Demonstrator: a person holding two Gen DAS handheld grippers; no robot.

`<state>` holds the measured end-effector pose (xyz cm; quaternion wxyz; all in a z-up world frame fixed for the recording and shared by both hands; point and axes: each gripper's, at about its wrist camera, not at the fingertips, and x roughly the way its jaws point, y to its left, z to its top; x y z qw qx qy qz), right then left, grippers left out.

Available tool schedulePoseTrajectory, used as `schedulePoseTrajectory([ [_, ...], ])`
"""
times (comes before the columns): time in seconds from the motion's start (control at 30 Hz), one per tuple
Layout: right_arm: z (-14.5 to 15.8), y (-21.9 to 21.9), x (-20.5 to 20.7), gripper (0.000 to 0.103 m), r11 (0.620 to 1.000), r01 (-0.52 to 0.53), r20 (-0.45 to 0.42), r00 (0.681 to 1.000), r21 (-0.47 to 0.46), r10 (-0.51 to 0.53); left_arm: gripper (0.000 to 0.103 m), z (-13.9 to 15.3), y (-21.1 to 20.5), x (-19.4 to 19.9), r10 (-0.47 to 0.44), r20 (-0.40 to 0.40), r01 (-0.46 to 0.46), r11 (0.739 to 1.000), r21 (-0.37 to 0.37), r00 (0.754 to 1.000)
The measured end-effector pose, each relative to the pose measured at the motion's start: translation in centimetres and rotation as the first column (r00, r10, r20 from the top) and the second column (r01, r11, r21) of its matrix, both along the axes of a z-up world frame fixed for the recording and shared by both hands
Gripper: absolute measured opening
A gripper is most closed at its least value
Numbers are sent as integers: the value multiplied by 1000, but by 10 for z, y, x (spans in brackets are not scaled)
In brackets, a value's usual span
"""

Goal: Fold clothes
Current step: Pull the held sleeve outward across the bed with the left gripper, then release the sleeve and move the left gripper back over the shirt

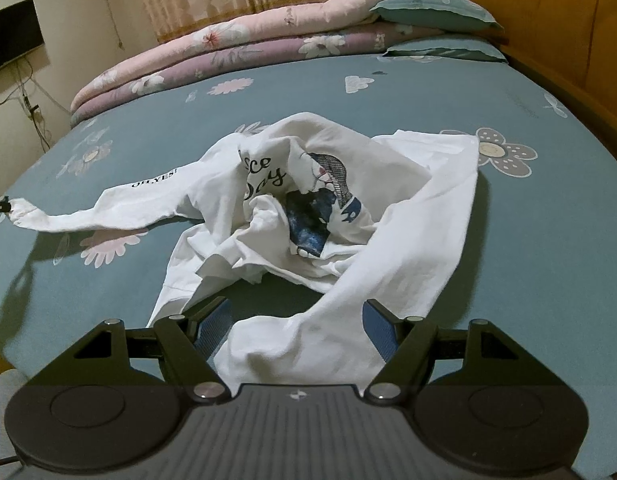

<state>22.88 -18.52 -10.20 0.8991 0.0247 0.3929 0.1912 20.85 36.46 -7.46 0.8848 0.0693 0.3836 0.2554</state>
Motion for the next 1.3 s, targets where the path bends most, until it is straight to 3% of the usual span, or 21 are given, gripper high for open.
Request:
schedulePoseTrajectory([
  [0.17, 0, 6, 0, 77, 1000, -8, -2, 1000, -13, 8, 10, -12, 19, -3, 56, -15, -57, 994, -98, 998],
  [0.3, -1, 6, 1, 77, 1000, -4, -6, 1000, -20, 4, 11, -16, 12, -6, 49, -33, -52, 995, -83, 998],
  [0.43, -4, 5, 2, 79, 999, 0, -17, 1000, -32, 0, 14, -12, -3, -4, -9, -21, 7, 993, -119, 1000],
  [0.67, -6, 6, -2, 84, 998, -13, -9, 1000, -60, 12, 38, -2, -66, 15, -194, -2, 191, 965, -177, 981],
  [0.73, -5, 5, -3, 85, 998, -8, 0, 1000, -67, 8, 43, -1, -91, 22, -261, 2, 256, 948, -191, 965],
  [0.83, -3, 0, -6, 97, 998, 5, 16, 1000, -68, -4, 44, 0, -130, 32, -362, 3, 354, 910, -216, 932],
  [1.1, -3, -17, -10, 97, 998, 15, 20, 1000, -53, -14, 48, -8, -240, 51, -584, -21, 551, 777, -305, 811],
  [1.3, -5, -33, -11, 97, 999, 21, 25, 999, -27, -21, 48, -14, -304, 57, -662, -29, 618, 714, -328, 749],
])
